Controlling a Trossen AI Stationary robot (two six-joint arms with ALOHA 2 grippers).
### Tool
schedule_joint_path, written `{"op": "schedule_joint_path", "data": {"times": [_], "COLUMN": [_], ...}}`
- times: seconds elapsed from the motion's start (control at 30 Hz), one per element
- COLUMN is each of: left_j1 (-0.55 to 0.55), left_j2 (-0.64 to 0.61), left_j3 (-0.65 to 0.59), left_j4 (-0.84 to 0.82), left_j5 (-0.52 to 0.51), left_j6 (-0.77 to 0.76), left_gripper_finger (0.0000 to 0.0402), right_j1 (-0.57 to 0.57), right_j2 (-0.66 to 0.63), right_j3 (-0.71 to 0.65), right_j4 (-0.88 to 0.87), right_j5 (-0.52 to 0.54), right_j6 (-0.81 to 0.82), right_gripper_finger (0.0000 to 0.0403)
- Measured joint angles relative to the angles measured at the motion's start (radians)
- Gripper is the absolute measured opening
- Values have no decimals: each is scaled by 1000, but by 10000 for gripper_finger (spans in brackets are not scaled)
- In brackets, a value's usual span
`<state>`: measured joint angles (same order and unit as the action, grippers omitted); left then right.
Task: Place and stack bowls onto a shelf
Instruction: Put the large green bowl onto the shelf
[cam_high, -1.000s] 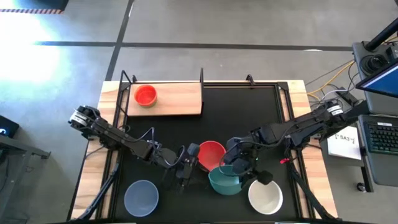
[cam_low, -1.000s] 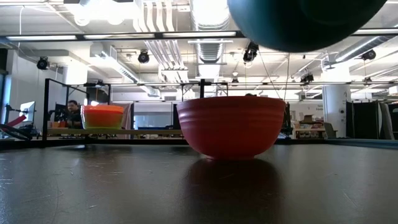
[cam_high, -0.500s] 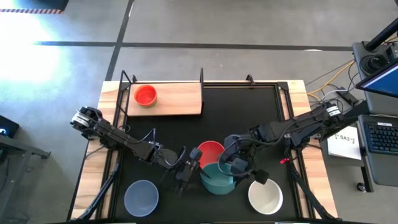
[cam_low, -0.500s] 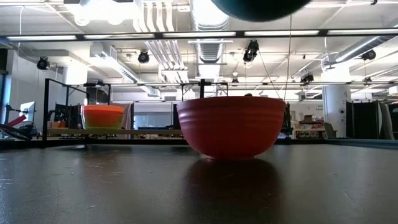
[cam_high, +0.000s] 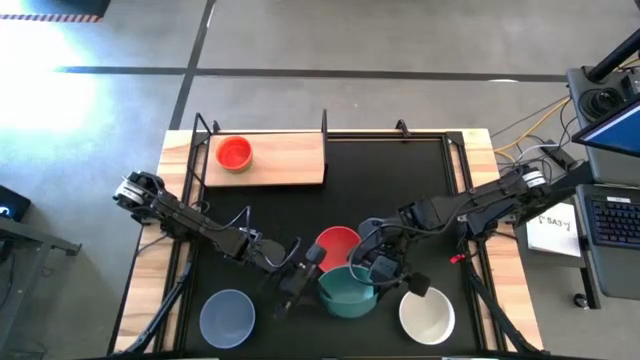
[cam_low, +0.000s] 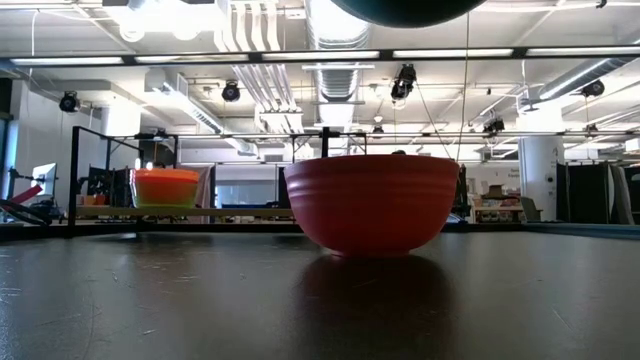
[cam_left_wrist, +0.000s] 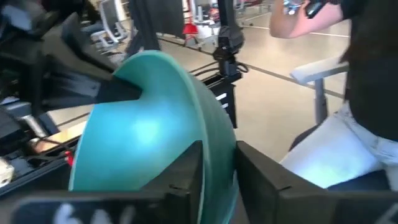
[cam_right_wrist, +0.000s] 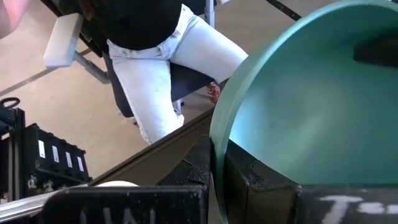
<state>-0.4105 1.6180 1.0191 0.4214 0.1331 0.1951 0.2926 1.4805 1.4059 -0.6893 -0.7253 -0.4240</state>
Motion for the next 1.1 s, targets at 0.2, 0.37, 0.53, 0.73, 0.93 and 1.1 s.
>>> {"op": "schedule_joint_path", "data": {"times": [0.2, 0.37, 0.53, 0.73, 0.93, 1.1], "left_j1": [9, 14, 35, 69, 114, 160], "left_j2": [0, 0, 0, -1, -1, -1], "left_j3": [-1, -1, -2, -2, -1, -1], "left_j4": [-22, -32, -32, -49, -87, -98], "left_j5": [91, 85, 64, 67, 41, 44], "left_j6": [-8, -13, -22, -85, -174, -288], "left_gripper_finger": [10, 4, 1, 1, 0, 0], "right_j1": [-18, -54, -99, -141, -160, -187], "right_j2": [14, 15, 15, 14, 10, 1], "right_j3": [0, 15, 52, 74, 74, 104], "right_j4": [19, 18, -12, -72, -133, -246], "right_j5": [4, 10, 21, 61, 154, 234], "right_j6": [3, 73, 163, 268, 337, 335], "right_gripper_finger": [26, 79, 141, 201, 232, 235]}}
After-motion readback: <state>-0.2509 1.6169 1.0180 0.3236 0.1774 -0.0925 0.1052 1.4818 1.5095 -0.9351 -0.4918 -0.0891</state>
